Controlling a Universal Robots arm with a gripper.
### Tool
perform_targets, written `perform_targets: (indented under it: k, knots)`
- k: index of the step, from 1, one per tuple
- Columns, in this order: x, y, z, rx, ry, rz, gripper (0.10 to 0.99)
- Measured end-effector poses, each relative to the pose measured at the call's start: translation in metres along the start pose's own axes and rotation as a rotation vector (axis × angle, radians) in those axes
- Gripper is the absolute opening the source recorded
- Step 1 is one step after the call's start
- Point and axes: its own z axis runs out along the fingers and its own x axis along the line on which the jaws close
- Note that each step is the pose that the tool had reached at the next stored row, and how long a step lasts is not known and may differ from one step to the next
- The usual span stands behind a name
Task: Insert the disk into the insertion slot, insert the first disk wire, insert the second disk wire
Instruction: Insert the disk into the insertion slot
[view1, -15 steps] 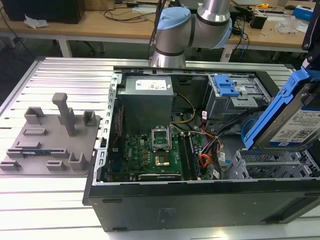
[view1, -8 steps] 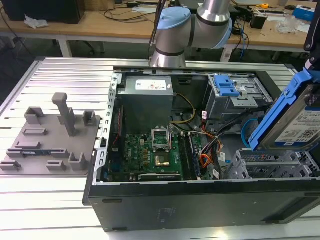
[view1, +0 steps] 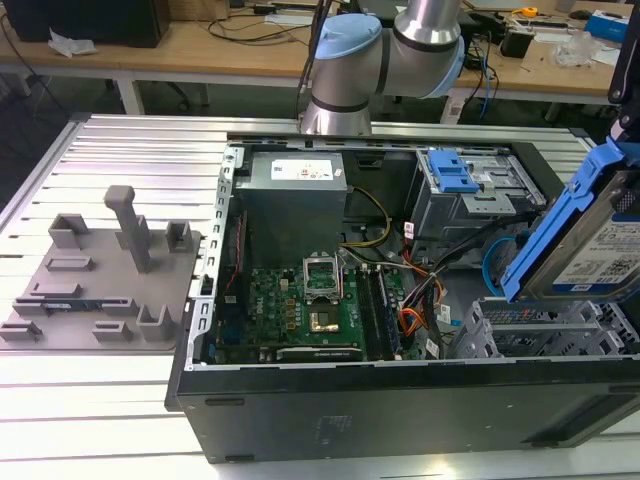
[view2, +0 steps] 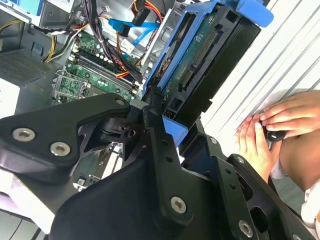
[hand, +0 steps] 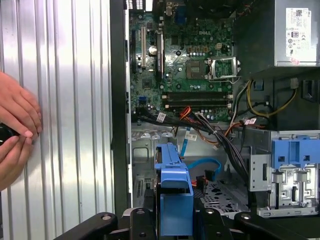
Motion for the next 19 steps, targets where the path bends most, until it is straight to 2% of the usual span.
perform_targets:
  k: [19]
  knots:
    - [-0.0115, 0.0014, 0.0053, 0.0, 0.0001, 0.0, 0.365]
